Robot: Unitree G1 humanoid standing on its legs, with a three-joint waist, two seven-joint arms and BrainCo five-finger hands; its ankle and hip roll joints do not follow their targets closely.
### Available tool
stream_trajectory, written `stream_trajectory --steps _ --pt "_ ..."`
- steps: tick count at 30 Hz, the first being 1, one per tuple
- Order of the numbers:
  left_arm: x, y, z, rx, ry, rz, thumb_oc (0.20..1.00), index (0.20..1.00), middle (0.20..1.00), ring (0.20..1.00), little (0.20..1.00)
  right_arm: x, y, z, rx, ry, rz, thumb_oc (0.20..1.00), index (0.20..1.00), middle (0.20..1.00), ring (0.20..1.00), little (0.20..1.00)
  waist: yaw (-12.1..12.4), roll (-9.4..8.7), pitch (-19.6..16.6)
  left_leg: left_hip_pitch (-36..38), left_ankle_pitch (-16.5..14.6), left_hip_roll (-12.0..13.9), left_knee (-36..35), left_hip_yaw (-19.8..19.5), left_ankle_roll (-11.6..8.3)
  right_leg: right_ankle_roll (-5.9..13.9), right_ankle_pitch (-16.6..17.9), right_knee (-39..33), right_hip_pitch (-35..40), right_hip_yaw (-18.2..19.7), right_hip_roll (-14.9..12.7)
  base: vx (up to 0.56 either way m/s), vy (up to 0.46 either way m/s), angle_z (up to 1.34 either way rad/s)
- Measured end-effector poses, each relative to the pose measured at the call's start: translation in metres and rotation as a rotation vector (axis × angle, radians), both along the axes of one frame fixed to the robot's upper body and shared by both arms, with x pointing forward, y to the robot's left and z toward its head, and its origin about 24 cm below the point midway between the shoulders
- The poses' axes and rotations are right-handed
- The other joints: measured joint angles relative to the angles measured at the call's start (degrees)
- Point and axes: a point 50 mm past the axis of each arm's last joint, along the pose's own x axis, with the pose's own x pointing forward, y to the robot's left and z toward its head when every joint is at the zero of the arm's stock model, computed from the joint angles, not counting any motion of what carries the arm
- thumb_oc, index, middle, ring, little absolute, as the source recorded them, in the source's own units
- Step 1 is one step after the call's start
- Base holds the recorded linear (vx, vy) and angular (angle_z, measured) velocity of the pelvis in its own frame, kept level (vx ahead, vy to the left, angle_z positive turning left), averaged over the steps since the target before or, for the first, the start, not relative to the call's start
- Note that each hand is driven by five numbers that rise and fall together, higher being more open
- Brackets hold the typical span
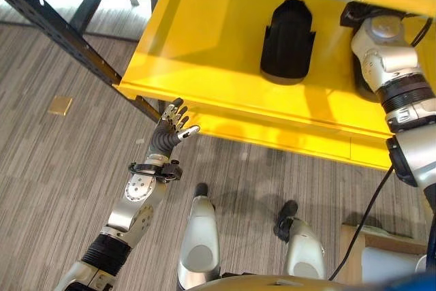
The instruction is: Move parts from the plastic box to the shelf.
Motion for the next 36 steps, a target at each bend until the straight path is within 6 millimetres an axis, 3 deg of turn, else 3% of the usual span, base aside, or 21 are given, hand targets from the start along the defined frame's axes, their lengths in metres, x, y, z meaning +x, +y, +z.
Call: stream_trajectory --steps 2,3,4,6,7,10,11,12,15,21,25,26,27,28,29,30,31,33,34,36 --pt "-0.003 0.004 -0.005 0.003 0.022 0.014 1.0 1.0 1.0 1.0 1.0 -0.001 0.008 -0.014 0.002 0.008 0.039 1.0 1.0 1.0 1.0 1.0 -0.1 -0.25 -2.2 0.9 0.2 0.9 -1.5 0.9 -0.01 -0.31 0.7 -1.9 0.4 0.4 1.2 0.05 -0.06 -0.28" --pt "-0.004 0.004 -0.007 -0.006 0.025 0.016 1.0 1.0 1.0 1.0 1.0 -0.006 0.009 -0.023 0.035 0.006 0.066 1.0 1.0 1.0 1.0 1.0 -1.3 -0.36 -2.9 2.2 0.7 1.8 -3.2 1.6 -0.39 -0.37 1.0 -3.1 1.1 0.5 1.8 0.06 -0.055 -0.28" --pt "-0.008 0.006 -0.011 -0.011 0.04 0.018 1.0 1.0 1.0 1.0 1.0 -0.018 0.01 -0.041 0.073 -0.003 0.115 1.0 1.0 1.0 1.0 1.0 -1.4 -0.87 -4.0 4.2 1.6 2.0 -5.9 2.6 -0.7 -0.53 1.6 -4.9 2.0 0.7 2.5 0.05 -0.045 -0.48" --pt "-0.03 0.015 -0.036 -0.06 0.139 0.093 1.0 1.0 1.0 1.0 1.0 -0.048 0.024 -0.106 0.178 0.063 0.258 1.0 1.0 1.0 1.0 1.0 -4.4 -0.81 -6.6 10.6 1.9 3.9 -10.5 6.7 -0.97 -0.92 2.7 -8.7 4.2 3.8 5.0 0.09 -0.067 -0.93" --pt "-0.029 0.014 -0.036 -0.064 0.144 0.085 1.0 1.0 1.0 1.0 1.0 -0.048 0.022 -0.114 0.193 0.089 0.264 1.0 1.0 1.0 1.0 1.0 -5.5 -0.38 -6.9 10.7 1.9 4.3 -10.9 7.2 -1.05 -1.12 3.4 -9.6 4.2 4.3 5.7 0.09 -0.063 -0.7" --pt "-0.04 0.013 -0.045 -0.137 0.162 0.135 1.0 1.0 1.0 1.0 1.0 -0.086 0.008 -0.159 0.329 0.14 0.294 1.0 1.0 1.0 1.0 1.0 -6.8 1.04 -8.7 15.7 3.3 5.6 -15.9 10.8 -1.87 -1.28 3.8 -11.5 5.5 6.3 7.5 0.09 -0.061 -0.48" --pt "-0.044 0.008 -0.052 -0.148 0.193 0.123 1.0 1.0 1.0 1.0 1.0 -0.102 0.002 -0.18 0.332 0.2 0.287 1.0 1.0 1.0 1.0 1.0 -8.1 2.19 -9.5 17.5 3.6 6.4 -17.5 11.9 -2.09 -1.27 3.8 -12.4 6.4 6.4 8.0 0.07 -0.086 -0.17" --pt "-0.05 0.006 -0.057 -0.183 0.204 0.134 1.0 1.0 1.0 1.0 1.0 -0.134 -0.012 -0.192 0.335 0.212 0.281 1.0 1.0 1.0 1.0 1.0 -8.4 4.09 -10.9 18.9 4.4 6.9 -19.9 12.5 -1.94 -1.21 3.7 -13.6 7.5 6.7 8.7 0.06 -0.055 -0.18" --pt "-0.062 0.01 -0.069 -0.169 0.253 0.157 1.0 1.0 1.0 1.0 1.0 -0.152 -0.034 -0.205 0.291 0.263 0.258 1.0 1.0 1.0 1.0 1.0 -11.4 6.71 -13.1 20.8 5.1 8.2 -21.5 13.5 -1.84 -1.34 3.9 -14.8 8.2 7.4 10.7 0.02 -0.11 -0.19" --pt "-0.063 0.007 -0.074 -0.184 0.262 0.154 1.0 1.0 1.0 1.0 1.0 -0.191 -0.052 -0.24 0.251 0.425 0.261 1.0 1.0 1.0 1.0 1.0 -12.3 6.96 -13.4 17.7 6.5 10.4 -20.4 13.2 0.07 -3.07 -0.9 -5.9 2.1 7.0 12.2 -0.08 -0.177 0.02" --pt "-0.067 0.009 -0.081 -0.181 0.288 0.164 1.0 1.0 1.0 1.0 1.0 -0.219 -0.06 -0.262 0.244 0.558 0.256 1.0 1.0 1.0 1.0 1.0 -12.5 5.66 -11.0 16.4 10.5 11.2 -18.1 13.0 3.61 -5.24 -5.5 0.8 0.1 6.2 12.0 -0.05 -0.138 0.19" --pt "-0.069 0.009 -0.083 -0.179 0.299 0.164 1.0 1.0 1.0 1.0 1.0 -0.22 -0.063 -0.268 0.252 0.587 0.248 1.0 1.0 1.0 1.0 1.0 -12.7 5.93 -10.5 15.1 13.5 11.6 -18.0 13.3 5.9 -5.21 -5.5 0.4 -0.3 5.8 12.6 -0.03 -0.113 0.15" --pt "-0.067 0.007 -0.082 -0.18 0.293 0.156 1.0 1.0 1.0 1.0 1.0 -0.22 -0.065 -0.268 0.251 0.588 0.239 1.0 1.0 1.0 1.0 1.0 -13.1 6.09 -9.8 14.2 15.2 11.8 -18.1 13.3 6.13 -5.19 -5.5 -0.1 -0.4 5.8 12.8 -0.02 -0.124 0.21" --pt "-0.064 0.003 -0.081 -0.188 0.286 0.147 1.0 1.0 1.0 1.0 1.0 -0.217 -0.068 -0.265 0.234 0.583 0.232 1.0 1.0 1.0 1.0 1.0 -13.2 7.53 -8.9 13.0 16.5 12.1 -18.5 13.7 7.33 -4.83 -5.5 0.2 -0.6 4.5 13.7 -0.02 -0.158 0.42" --pt "-0.063 0.0 -0.077 -0.17 0.268 0.125 1.0 1.0 1.0 1.0 1.0 -0.217 -0.071 -0.26 0.184 0.581 0.229 1.0 1.0 1.0 1.0 1.0 -14.1 8.6 -8.7 11.4 11.1 13.3 -18.5 14.7 10.86 -6.8 -9.0 9.8 -3.5 4.6 13.3 0.0 -0.101 0.56" --pt "-0.058 0.002 -0.07 -0.148 0.233 0.114 1.0 1.0 1.0 1.0 1.0 -0.22 -0.071 -0.262 0.189 0.583 0.21 1.0 1.0 1.0 1.0 1.0 -14.6 6.93 -7.8 12.0 8.7 12.8 -18.8 15.2 6.44 -8.71 -13.7 13.7 -5.0 5.4 12.2 0.02 -0.075 0.51" --pt "-0.057 0.003 -0.071 -0.14 0.237 0.116 1.0 1.0 1.0 1.0 1.0 -0.218 -0.066 -0.265 0.235 0.571 0.204 1.0 1.0 1.0 1.0 1.0 -14.0 5.51 -7.7 12.1 8.0 11.1 -19.4 13.9 6.11 -7.66 -13.1 13.0 -6.2 6.5 12.3 0.04 -0.073 -0.15" --pt "-0.061 0.002 -0.075 -0.144 0.26 0.12 1.0 1.0 1.0 1.0 1.0 -0.21 -0.054 -0.265 0.27 0.541 0.242 1.0 1.0 1.0 1.0 1.0 -12.1 4.55 -7.7 13.4 7.2 0.7 -19.6 6.6 5.07 -7.64 -7.8 4.6 -5.7 11.7 13.4 0.09 -0.072 -0.82" --pt "-0.062 0.002 -0.076 -0.159 0.254 0.132 1.0 1.0 1.0 1.0 1.0 -0.205 -0.051 -0.263 0.262 0.533 0.261 1.0 1.0 1.0 1.0 1.0 -12.0 3.74 -7.7 14.5 5.6 -6.0 -20.7 3.0 6.9 -8.83 -3.3 -0.3 -4.9 14.3 13.7 0.11 -0.053 -0.98" --pt "-0.065 -0.001 -0.077 -0.196 0.245 0.158 1.0 1.0 1.0 1.0 1.0 -0.195 -0.047 -0.257 0.236 0.512 0.296 1.0 1.0 1.0 1.0 1.0 -12.2 3.65 -7.7 15.8 3.6 -16.9 -23.1 -2.5 11.12 -8.14 2.4 -8.5 -3.3 17.9 15.6 0.1 -0.007 -1.13"
